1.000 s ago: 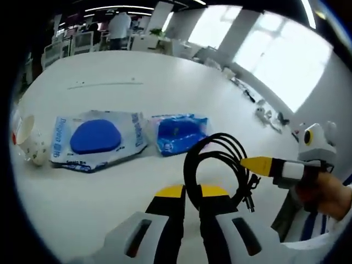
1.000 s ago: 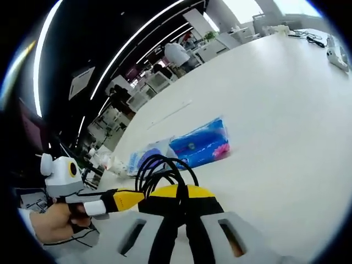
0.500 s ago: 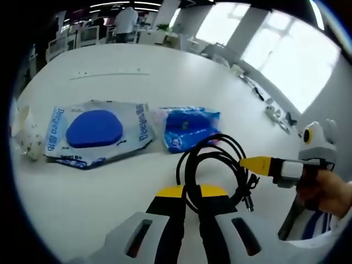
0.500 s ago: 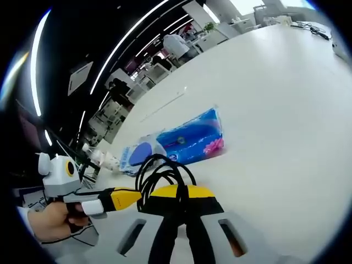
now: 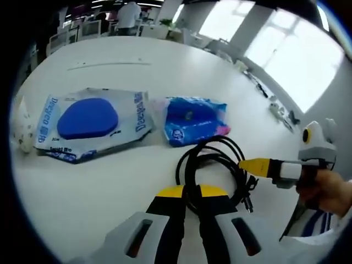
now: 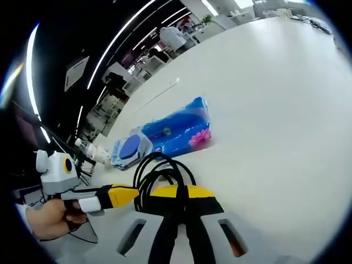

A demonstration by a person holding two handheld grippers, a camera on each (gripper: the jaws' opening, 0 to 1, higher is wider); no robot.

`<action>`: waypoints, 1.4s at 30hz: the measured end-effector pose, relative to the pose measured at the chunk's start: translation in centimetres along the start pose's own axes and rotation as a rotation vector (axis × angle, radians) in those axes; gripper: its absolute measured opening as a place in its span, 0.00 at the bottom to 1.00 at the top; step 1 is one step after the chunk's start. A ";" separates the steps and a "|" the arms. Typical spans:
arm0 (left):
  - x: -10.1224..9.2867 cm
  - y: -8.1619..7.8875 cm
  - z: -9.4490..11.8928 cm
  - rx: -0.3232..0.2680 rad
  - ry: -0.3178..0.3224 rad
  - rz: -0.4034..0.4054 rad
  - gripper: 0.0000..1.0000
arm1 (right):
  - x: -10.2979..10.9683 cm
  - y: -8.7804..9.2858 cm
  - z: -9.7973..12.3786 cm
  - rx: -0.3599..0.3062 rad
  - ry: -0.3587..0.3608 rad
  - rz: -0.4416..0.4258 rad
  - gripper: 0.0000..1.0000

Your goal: Arrange the tabletop items into an orderly group along one side of the table until the central work area is clear of visible clutter.

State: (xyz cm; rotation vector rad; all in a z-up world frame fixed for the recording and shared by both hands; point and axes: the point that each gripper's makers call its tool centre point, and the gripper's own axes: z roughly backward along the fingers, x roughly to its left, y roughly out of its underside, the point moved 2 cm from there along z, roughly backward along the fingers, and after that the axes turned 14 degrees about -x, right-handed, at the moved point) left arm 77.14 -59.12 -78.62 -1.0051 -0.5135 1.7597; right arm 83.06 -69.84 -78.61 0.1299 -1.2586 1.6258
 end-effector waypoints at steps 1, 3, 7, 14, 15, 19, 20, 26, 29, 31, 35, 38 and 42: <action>0.0 0.1 0.0 0.001 -0.002 0.002 0.03 | 0.0 0.2 0.0 0.005 0.002 0.004 0.00; 0.1 0.2 -0.2 0.004 -0.005 0.007 0.03 | -0.1 0.2 0.0 0.005 0.002 0.007 0.00; 0.2 0.4 -0.3 0.003 -0.005 0.012 0.04 | 0.1 0.3 0.1 0.000 -0.001 0.010 0.00; -0.1 0.6 -0.5 -0.012 -0.010 -0.001 0.04 | -0.5 0.6 0.2 -0.003 0.007 0.053 0.00; 0.0 0.6 -0.6 -0.012 -0.007 -0.005 0.04 | -0.4 0.6 0.2 -0.002 0.003 0.058 0.00; 0.0 0.6 -0.6 -0.015 -0.004 -0.004 0.04 | -0.7 0.7 0.0 -0.001 0.006 0.058 0.00; 0.0 0.6 -0.6 -0.016 -0.005 -0.003 0.04 | -0.7 0.7 0.0 -0.003 0.006 0.060 0.00; 0.0 0.6 -0.7 -0.026 -0.012 -0.027 0.04 | -0.9 0.7 -0.4 -0.008 -0.001 0.083 0.00; 0.0 0.6 -0.7 -0.027 0.000 -0.033 0.04 | -1.3 0.7 -0.7 -0.009 -0.013 0.076 0.00; 0.2 0.7 -0.7 -0.030 0.005 -0.023 0.05 | -1.4 0.7 -1.0 -0.009 -0.015 0.072 0.00; 0.0 0.6 -0.5 -0.042 -0.014 -0.041 0.06 | -1.1 0.5 -0.9 -0.020 -0.019 0.117 0.00; -0.2 -0.6 -0.2 -0.120 -0.015 -0.002 0.09 | 0.4 -0.8 -0.6 -0.111 -0.089 0.141 0.04; -0.4 -1.6 0.6 -0.166 0.010 -0.023 0.17 | 2.9 -1.8 0.7 -0.163 -0.156 0.142 0.07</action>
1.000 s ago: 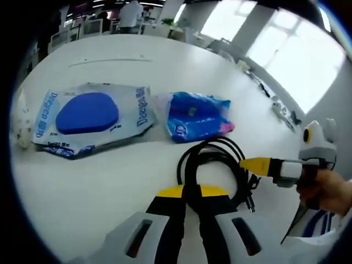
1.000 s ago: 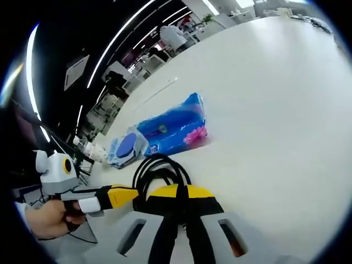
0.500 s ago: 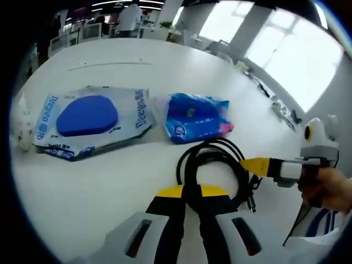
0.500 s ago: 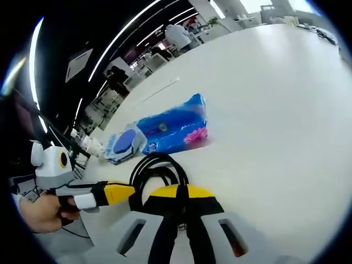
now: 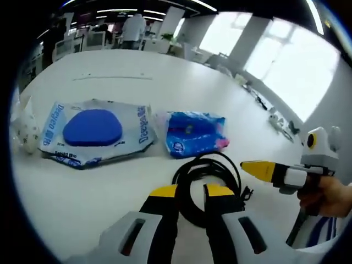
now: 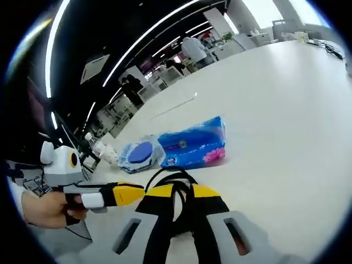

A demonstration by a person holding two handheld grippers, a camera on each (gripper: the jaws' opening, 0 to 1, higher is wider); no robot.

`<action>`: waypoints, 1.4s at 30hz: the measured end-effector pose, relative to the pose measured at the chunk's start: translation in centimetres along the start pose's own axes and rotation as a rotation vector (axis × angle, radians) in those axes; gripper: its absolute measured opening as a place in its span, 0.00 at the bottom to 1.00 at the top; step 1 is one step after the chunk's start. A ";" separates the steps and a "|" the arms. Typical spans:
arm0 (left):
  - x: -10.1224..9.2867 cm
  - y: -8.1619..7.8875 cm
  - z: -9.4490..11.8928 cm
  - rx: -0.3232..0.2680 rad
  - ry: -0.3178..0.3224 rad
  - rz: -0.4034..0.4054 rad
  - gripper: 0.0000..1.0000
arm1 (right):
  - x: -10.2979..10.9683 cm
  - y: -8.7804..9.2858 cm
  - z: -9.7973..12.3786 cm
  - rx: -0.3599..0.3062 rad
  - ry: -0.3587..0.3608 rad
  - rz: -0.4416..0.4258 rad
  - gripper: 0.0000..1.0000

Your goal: Arrange the tabletop items into an orderly group along one side of the table until the central work area is clear of visible clutter.

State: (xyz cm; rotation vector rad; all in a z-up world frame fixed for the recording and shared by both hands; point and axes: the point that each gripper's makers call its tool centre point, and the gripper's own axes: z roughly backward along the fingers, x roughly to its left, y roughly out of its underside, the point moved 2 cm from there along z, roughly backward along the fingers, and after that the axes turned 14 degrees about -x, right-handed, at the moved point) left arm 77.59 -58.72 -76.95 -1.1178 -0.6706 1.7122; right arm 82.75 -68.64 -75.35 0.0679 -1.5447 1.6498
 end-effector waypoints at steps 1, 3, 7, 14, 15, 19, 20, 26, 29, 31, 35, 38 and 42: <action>-0.1 -0.3 0.4 -0.002 0.002 0.000 0.20 | 0.8 -0.2 0.2 -0.011 -0.018 0.010 0.08; 0.0 -0.5 0.8 -0.011 0.009 0.000 0.24 | 2.4 -0.8 0.4 -0.034 -0.067 0.055 0.12; -0.4 -1.2 1.8 -0.043 0.041 0.072 0.26 | 4.5 -1.1 0.8 -0.044 -0.113 0.085 0.26; 0.2 -1.8 5.0 -0.075 0.060 0.069 0.49 | 6.2 0.5 1.3 0.001 -0.153 0.163 0.42; 0.5 -1.8 5.4 -0.076 0.058 0.048 0.52 | 6.3 0.8 1.4 0.009 -0.147 0.189 0.47; 2.3 -2.0 7.5 -0.071 0.031 -0.017 0.68 | 7.0 1.0 1.5 0.020 -0.129 0.146 0.63; 2.6 -2.1 7.9 -0.067 0.029 -0.020 0.74 | 7.1 1.0 1.6 0.022 -0.128 0.134 0.65; 5.8 -2.4 11.0 -0.036 -0.022 -0.002 0.86 | 7.9 1.2 1.3 0.041 -0.117 0.155 0.88; 7.3 -2.5 12.5 -0.030 -0.043 -0.005 0.86 | 8.4 1.4 1.3 0.057 -0.112 0.150 0.89; 8.1 -2.6 13.5 -0.028 -0.049 -0.001 0.86 | 8.7 1.5 1.4 0.065 -0.116 0.161 0.89; 9.5 -3.6 15.2 -0.048 -0.055 0.008 0.85 | 9.8 1.3 2.0 0.078 -0.134 0.192 0.89; 10.5 -4.4 16.3 -0.065 -0.055 0.028 0.84 | 10.3 0.8 2.9 0.080 -0.139 0.222 0.88; 11.6 -5.6 17.9 -0.085 -0.039 0.011 0.84 | 10.0 -0.1 4.0 0.080 -0.142 0.252 0.88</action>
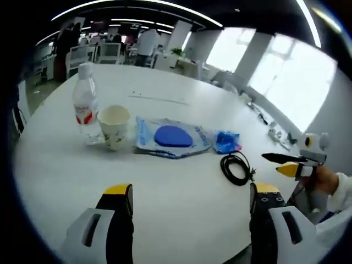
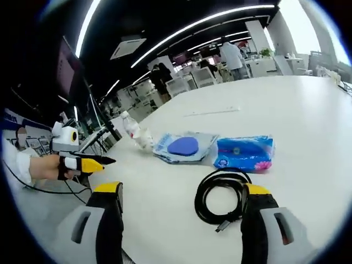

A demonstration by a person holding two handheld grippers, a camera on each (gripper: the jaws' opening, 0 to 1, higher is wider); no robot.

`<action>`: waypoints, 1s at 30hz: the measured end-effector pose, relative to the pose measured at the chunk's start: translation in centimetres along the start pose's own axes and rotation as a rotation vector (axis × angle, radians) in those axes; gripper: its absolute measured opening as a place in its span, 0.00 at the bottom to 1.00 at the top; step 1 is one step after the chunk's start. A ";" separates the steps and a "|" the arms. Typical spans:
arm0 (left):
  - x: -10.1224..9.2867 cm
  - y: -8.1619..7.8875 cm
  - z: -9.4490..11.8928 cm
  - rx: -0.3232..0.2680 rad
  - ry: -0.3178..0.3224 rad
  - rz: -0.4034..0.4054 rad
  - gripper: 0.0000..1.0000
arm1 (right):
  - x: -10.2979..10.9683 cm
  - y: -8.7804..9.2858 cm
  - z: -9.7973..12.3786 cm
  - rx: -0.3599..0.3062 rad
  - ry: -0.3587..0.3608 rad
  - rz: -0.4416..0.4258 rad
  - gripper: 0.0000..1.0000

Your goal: Arrange the tabletop items into an orderly group along one side of the table until the central work area is clear of visible clutter.

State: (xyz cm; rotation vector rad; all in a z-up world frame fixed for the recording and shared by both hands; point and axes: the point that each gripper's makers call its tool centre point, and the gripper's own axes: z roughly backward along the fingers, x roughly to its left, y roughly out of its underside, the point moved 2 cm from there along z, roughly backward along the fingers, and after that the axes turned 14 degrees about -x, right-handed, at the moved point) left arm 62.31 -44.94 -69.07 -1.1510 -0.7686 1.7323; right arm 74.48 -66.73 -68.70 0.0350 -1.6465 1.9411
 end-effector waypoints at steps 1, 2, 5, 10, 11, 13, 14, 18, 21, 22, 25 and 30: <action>0.3 -0.4 0.5 -0.003 0.010 -0.006 0.84 | 0.0 -0.2 0.3 0.002 0.000 0.008 0.87; 0.5 -0.7 0.8 -0.004 0.017 -0.004 0.84 | -0.3 -0.4 0.7 0.003 -0.002 0.015 0.87; 0.8 -2.0 2.3 -0.038 0.053 -0.008 0.85 | 0.0 -1.8 1.8 -0.008 -0.025 0.032 0.87; 1.0 -3.6 5.7 -0.052 0.070 -0.040 0.85 | 0.1 -2.6 4.3 0.023 -0.023 0.117 0.87; 1.2 -3.8 6.1 -0.056 0.071 -0.043 0.85 | -0.1 -2.7 4.7 0.019 -0.016 0.115 0.87; 1.7 -4.3 7.2 -0.065 0.070 -0.052 0.85 | -0.5 -2.9 6.0 0.016 0.009 0.118 0.87; 2.0 -4.6 7.5 -0.070 0.069 -0.055 0.86 | -0.7 -3.0 6.5 0.010 0.017 0.117 0.87; 3.9 -5.6 9.5 -0.094 0.039 -0.063 0.87 | -1.3 -2.9 8.5 0.011 0.062 0.108 0.89; 5.7 -6.3 10.9 -0.098 -0.004 -0.091 0.90 | -1.7 -3.1 9.7 0.004 0.101 0.121 0.93; 6.3 -6.5 11.5 -0.100 -0.014 -0.097 0.91 | -1.7 -3.4 10.2 -0.011 0.112 0.110 0.94; 7.4 -6.9 12.7 -0.103 -0.030 -0.100 0.92 | -1.8 -4.0 11.4 -0.034 0.143 0.096 0.95; 8.2 -6.2 13.4 -0.081 -0.024 -0.104 0.92 | -2.3 -4.4 13.3 -0.050 0.200 0.113 0.95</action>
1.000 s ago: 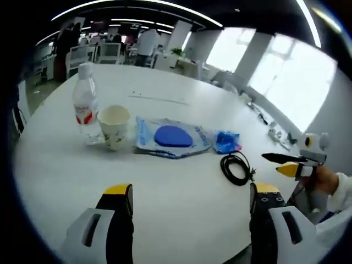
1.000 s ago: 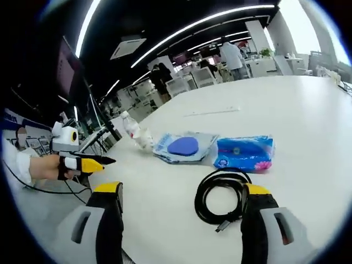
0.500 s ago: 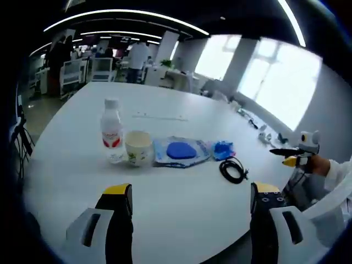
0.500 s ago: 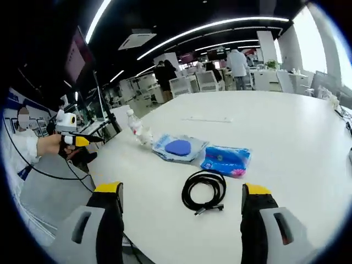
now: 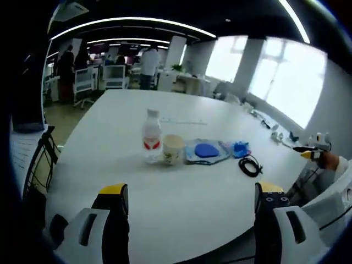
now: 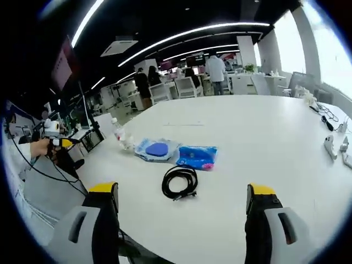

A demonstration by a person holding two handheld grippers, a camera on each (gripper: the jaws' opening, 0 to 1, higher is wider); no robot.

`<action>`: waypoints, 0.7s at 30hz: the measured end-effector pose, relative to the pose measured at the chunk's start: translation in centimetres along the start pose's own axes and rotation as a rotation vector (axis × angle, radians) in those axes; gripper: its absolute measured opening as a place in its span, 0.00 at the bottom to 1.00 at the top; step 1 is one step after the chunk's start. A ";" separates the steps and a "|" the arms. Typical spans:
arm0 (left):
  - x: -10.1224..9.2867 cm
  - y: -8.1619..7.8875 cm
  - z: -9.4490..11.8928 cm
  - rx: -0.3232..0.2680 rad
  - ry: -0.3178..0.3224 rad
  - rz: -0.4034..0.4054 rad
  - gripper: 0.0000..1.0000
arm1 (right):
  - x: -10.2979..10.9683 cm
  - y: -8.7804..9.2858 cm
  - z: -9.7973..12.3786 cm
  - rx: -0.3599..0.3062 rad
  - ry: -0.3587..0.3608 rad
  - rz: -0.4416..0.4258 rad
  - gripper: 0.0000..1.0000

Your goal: Arrange the tabletop items into an orderly group along one side of the table until the central work area is clear of visible clutter.

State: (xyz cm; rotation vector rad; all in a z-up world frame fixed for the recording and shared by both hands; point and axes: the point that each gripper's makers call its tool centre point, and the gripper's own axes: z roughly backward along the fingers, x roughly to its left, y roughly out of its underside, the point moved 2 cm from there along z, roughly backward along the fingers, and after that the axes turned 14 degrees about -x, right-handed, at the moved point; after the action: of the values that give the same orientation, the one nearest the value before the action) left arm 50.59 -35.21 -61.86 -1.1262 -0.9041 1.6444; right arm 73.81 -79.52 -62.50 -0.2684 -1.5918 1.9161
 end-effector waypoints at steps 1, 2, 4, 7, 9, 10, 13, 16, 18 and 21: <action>0.1 0.2 0.0 0.001 0.000 0.002 0.92 | -0.2 0.1 0.5 0.005 0.013 0.004 0.95; 0.2 0.4 0.0 0.002 0.001 0.004 0.92 | -0.3 0.2 0.8 0.007 0.017 0.007 0.95; 0.2 0.6 0.0 0.004 0.006 0.016 0.92 | -0.5 0.2 1.4 0.013 0.030 0.020 0.95; 0.1 0.6 -0.3 -0.001 0.017 0.025 0.92 | -0.7 0.1 1.9 0.014 0.053 0.028 0.95; 0.0 0.6 -0.6 0.001 0.025 0.020 0.92 | -0.6 0.1 1.8 0.017 0.062 0.035 0.95; 0.0 0.6 -0.7 0.001 0.032 0.021 0.92 | -0.4 0.1 1.7 0.024 0.064 0.048 0.95; -0.1 0.7 -0.9 0.000 0.043 0.035 0.92 | 0.2 0.2 1.4 0.041 0.054 0.085 0.95; -0.2 1.0 -0.9 0.010 0.060 0.029 0.92 | 0.7 0.5 1.1 0.078 0.045 0.127 0.95; -0.1 1.2 -0.8 0.017 0.065 0.027 0.92 | 0.9 0.5 1.0 0.083 0.044 0.143 0.95; 0.0 1.4 -0.6 0.022 0.074 0.026 0.92 | 1.0 0.3 0.9 0.079 0.049 0.137 0.95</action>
State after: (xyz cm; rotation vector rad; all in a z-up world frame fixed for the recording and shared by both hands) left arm 50.78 -35.62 -63.34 -1.1807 -0.8247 1.6192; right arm 72.44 -79.71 -62.36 -0.3977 -1.4962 2.0547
